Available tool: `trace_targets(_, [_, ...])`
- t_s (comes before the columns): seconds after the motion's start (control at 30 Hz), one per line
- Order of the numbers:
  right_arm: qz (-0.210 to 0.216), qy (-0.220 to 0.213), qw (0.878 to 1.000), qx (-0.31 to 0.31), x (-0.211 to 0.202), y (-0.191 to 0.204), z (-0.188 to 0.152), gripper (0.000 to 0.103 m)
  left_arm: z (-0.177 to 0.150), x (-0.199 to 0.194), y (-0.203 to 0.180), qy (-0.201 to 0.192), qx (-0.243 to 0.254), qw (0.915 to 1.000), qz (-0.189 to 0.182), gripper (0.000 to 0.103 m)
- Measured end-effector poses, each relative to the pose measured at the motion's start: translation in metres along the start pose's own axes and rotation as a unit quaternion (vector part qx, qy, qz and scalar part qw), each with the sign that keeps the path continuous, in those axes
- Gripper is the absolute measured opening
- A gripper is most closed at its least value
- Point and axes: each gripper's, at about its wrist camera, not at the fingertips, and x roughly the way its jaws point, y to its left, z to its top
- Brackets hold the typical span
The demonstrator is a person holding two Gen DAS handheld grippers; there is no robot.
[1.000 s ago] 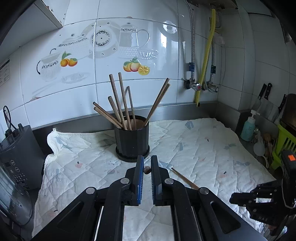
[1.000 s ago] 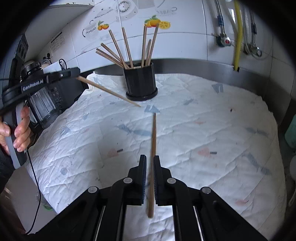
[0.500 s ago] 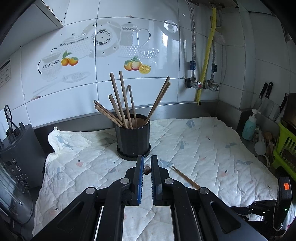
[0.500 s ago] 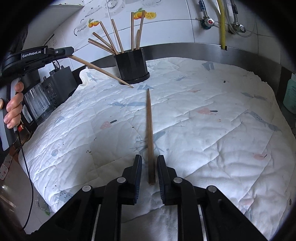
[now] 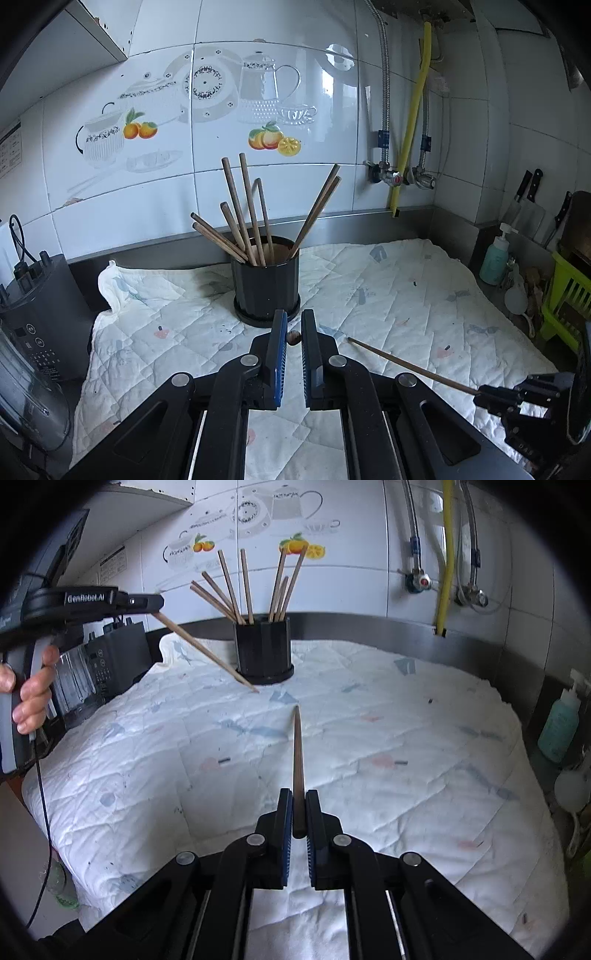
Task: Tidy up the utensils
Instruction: 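Lift both chopsticks and carry them up over the black holder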
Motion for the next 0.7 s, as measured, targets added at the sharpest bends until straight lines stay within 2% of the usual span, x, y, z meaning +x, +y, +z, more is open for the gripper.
trace_targets(0.27, [0.011,-0.027,0.999,-0.020,-0.014,-0.012,0.081,0.009,0.032,-0.005,0.011,-0.005,-0.005,1.0000,-0.007,0.007])
trace_targets(0.43, [0.033,-0.024,0.999,-0.026,-0.006,-0.019,0.133,0.009,0.060,-0.003,0.020,-0.008,-0.005,0.9999,-0.005,0.007])
trace_targets(0.7, [0.050,-0.025,0.997,-0.054,0.004,-0.016,0.188,0.009,0.113,-0.010,0.022,-0.045,0.009,0.9989,-0.007,0.007])
